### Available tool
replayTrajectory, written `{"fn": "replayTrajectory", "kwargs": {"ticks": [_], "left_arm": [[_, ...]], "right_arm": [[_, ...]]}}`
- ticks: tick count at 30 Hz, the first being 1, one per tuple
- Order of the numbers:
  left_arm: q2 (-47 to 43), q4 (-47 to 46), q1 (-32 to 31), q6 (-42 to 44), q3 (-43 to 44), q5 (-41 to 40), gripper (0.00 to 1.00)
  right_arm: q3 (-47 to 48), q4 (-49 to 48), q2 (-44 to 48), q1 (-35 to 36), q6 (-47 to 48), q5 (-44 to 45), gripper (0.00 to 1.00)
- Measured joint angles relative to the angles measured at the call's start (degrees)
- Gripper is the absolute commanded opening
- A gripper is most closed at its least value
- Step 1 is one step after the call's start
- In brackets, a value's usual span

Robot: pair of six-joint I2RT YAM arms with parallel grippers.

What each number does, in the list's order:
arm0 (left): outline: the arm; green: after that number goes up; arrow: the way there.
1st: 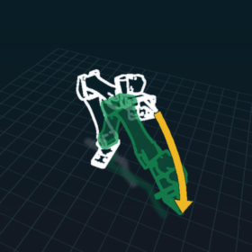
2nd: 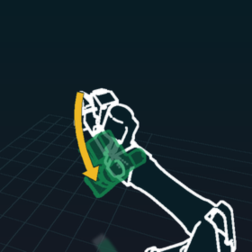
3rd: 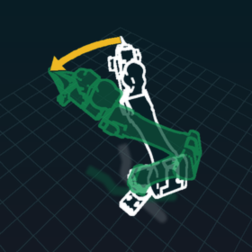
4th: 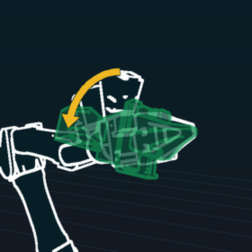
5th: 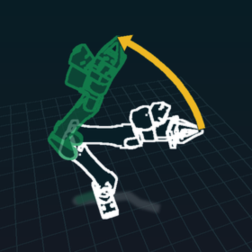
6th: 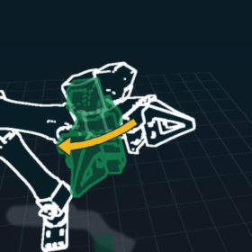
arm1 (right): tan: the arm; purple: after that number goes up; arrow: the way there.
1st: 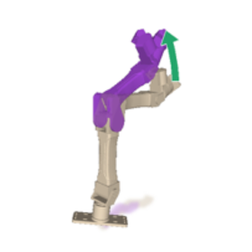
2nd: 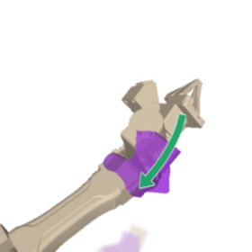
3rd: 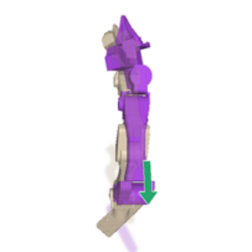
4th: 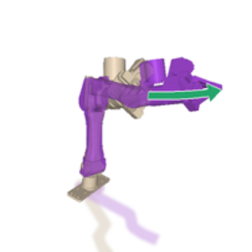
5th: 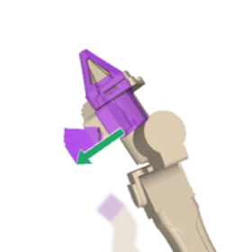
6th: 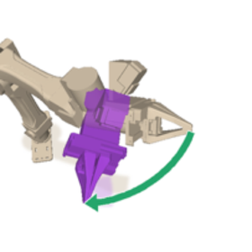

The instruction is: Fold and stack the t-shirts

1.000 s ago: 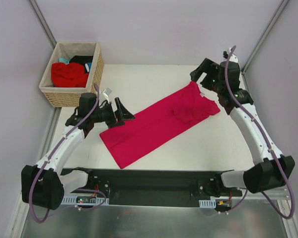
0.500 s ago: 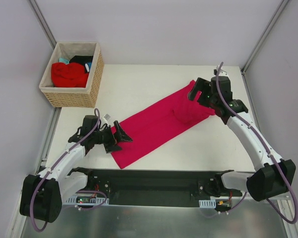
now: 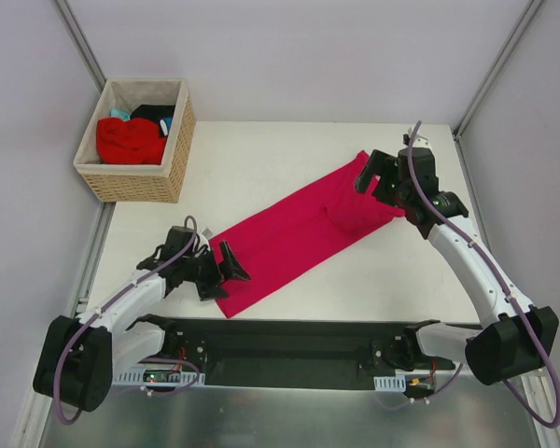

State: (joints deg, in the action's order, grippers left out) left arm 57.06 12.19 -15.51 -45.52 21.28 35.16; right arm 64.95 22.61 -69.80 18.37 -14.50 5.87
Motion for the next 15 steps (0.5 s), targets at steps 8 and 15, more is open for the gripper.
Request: {"fn": "replayTrajectory", "kwargs": {"ticks": [8, 15], "left_arm": [[5.3, -2.7, -6.3, -1.6, 0.2, -3.2, 0.99], [15.1, -7.3, -16.4, -4.6, 5.5, -4.7, 0.99]], "right_arm": [[-1.5, 0.4, 0.9, 0.0, 0.2, 0.8, 0.97], [-2.0, 0.5, 1.6, 0.0, 0.3, 1.1, 0.97]]}}
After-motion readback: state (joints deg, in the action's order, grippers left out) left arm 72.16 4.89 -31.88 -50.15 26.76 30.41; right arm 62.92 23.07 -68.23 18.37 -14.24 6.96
